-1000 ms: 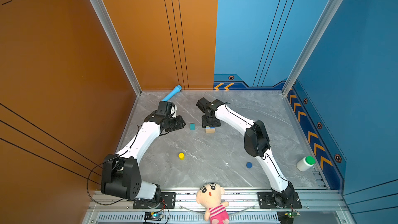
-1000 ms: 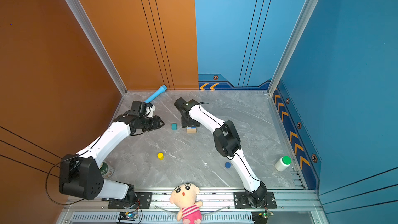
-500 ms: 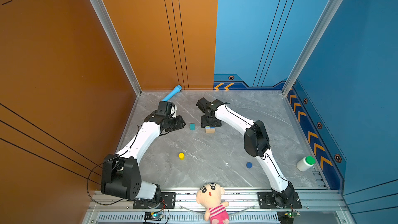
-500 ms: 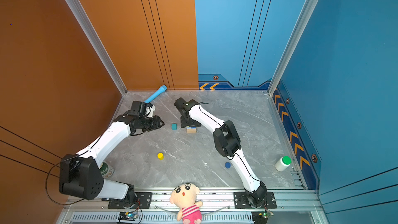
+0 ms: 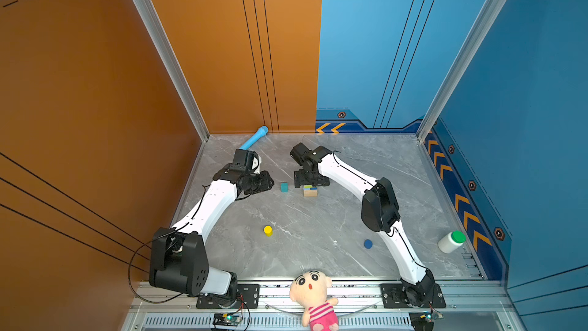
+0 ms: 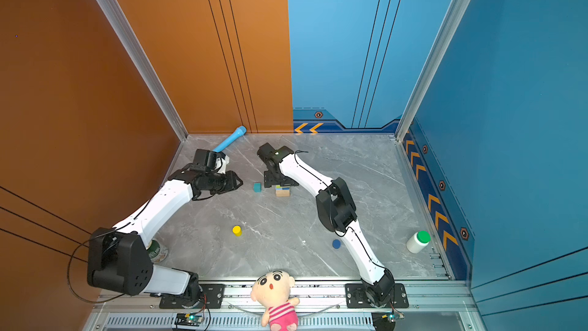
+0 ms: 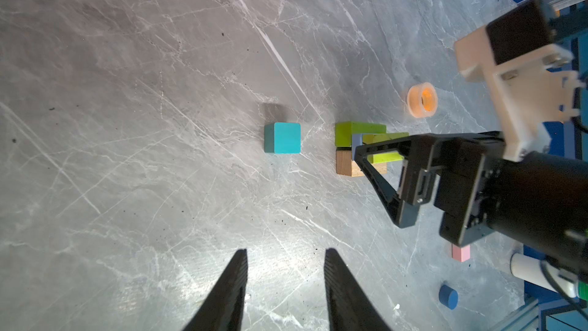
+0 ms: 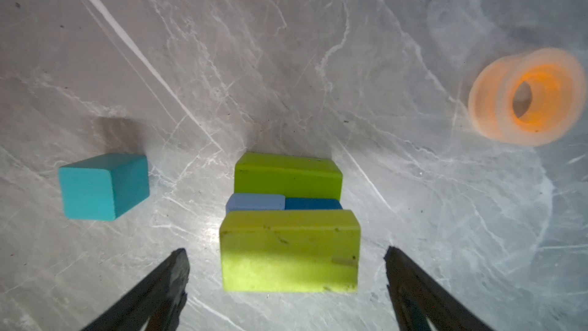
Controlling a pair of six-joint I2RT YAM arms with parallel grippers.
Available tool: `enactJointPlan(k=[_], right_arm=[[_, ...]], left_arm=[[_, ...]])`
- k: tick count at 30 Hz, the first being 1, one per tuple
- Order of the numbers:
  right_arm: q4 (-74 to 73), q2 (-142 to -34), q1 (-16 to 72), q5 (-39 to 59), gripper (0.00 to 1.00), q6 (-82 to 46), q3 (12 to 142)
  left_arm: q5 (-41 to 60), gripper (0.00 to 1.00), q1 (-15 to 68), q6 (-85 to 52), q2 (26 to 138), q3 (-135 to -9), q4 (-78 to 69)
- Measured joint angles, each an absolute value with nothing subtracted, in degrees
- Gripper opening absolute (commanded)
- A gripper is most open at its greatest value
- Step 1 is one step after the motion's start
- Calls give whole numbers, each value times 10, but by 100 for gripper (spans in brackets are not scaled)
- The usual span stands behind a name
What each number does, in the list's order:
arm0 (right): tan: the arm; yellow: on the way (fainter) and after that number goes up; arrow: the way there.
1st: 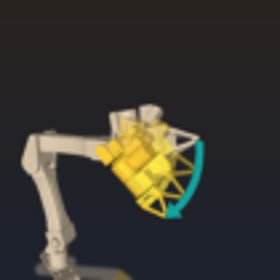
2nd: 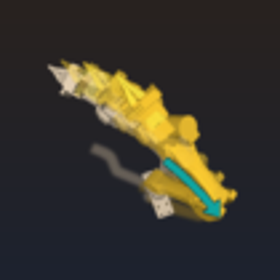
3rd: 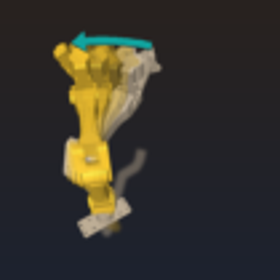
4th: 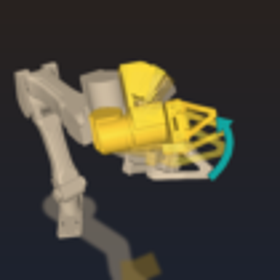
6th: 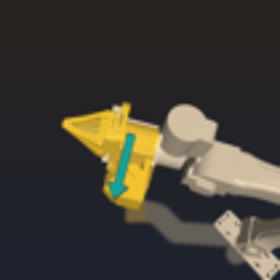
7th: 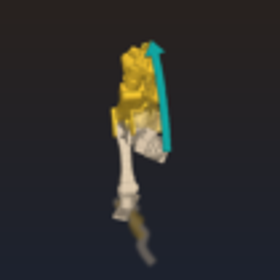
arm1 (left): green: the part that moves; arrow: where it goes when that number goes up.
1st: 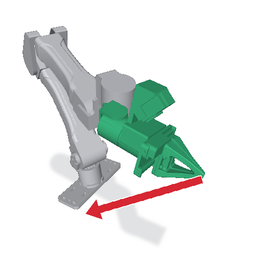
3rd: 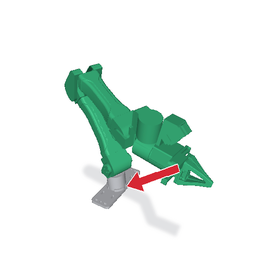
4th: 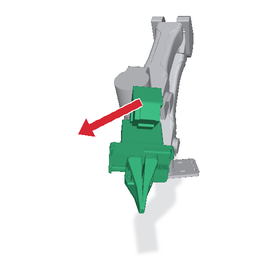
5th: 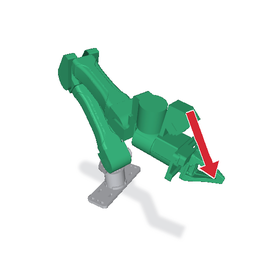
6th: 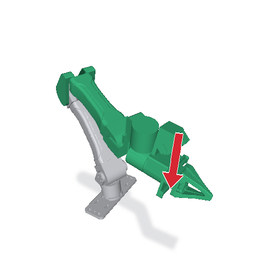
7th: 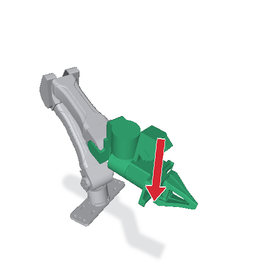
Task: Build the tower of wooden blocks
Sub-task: 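Raise the right gripper and move it toward the pink block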
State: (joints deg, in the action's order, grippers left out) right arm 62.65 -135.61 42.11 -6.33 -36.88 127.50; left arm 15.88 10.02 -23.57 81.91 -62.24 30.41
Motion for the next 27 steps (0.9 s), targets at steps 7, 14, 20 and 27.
enactJointPlan(k=[7,14,20,27], right_arm=[[622,-1220,424,-80,100,-368,1206],[588,-981,402,-109,80,-371,989],[546,-825,306,-105,23,-393,740],[520,-721,243,-83,0,-412,543]], left_arm=[[159,42,100,-236,818,-622,304],[159,42,102,-236,813,-618,304],[159,42,108,-236,813,-618,306],[154,41,125,-238,820,-622,311]])
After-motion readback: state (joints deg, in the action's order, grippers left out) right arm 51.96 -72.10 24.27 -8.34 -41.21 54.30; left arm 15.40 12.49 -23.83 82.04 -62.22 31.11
